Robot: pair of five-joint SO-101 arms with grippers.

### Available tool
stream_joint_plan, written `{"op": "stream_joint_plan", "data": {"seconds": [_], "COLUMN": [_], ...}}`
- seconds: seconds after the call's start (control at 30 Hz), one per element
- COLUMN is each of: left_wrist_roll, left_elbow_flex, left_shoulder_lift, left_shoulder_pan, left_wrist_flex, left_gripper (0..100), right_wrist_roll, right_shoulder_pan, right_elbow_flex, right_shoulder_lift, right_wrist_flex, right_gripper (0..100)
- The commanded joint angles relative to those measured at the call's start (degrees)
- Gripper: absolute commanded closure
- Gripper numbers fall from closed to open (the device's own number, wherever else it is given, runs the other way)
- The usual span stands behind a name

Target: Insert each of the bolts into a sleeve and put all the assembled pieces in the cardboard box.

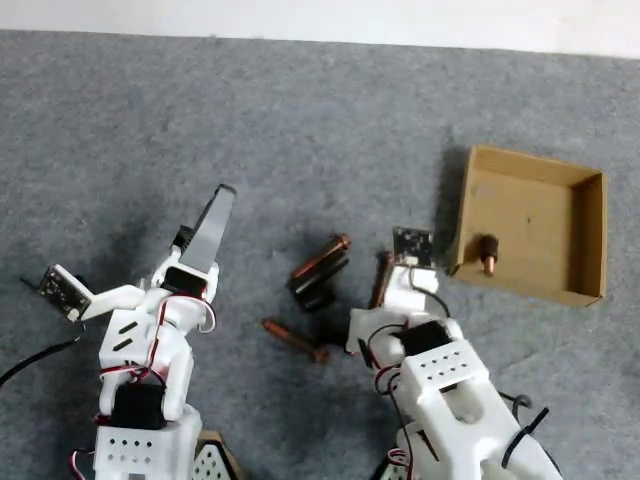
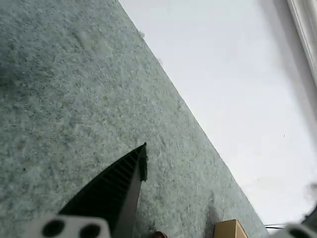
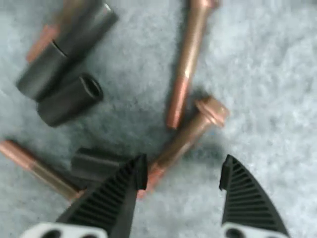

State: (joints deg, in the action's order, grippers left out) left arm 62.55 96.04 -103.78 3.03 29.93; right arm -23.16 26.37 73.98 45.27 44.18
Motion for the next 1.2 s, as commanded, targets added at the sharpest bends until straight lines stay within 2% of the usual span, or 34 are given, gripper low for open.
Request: {"op": "stream_joint_plan", "data": {"seconds": [0.0,0.1,0.23,0.4,0.57,0.7,1.17], "left_wrist_roll": [0.44,0.44,0.44,0.44,0.44,0.44,0.44], "left_elbow_flex": [0.57,0.57,0.57,0.57,0.57,0.57,0.57], "left_shoulder_lift": [-0.48,-0.48,-0.48,-0.48,-0.48,-0.48,-0.48], "left_shoulder_pan": [0.04,0.04,0.04,0.04,0.04,0.04,0.04], "left_wrist_flex": [-1.41,-1.41,-1.41,-1.41,-1.41,-1.41,-1.41], "left_gripper": [50,50,50,50,50,50,50], "right_wrist_roll": [-0.79,-2.02,-6.07,-6.07,-5.89,-2.20,-2.02], "right_shoulder_pan": [-1.89,-4.88,-5.32,-5.49,-5.49,-5.49,-5.49], "right_elbow_flex": [-2.33,-1.10,-0.57,-0.22,-0.13,0.57,1.45], "right_shoulder_lift": [-0.31,-0.31,-0.31,-0.31,-0.31,-0.31,-0.40], "right_wrist_flex": [-6.29,-7.43,-7.43,-7.16,-7.16,-7.08,-7.08], "right_gripper": [77.8,77.9,77.9,78.3,89.6,89.9,89.9]}}
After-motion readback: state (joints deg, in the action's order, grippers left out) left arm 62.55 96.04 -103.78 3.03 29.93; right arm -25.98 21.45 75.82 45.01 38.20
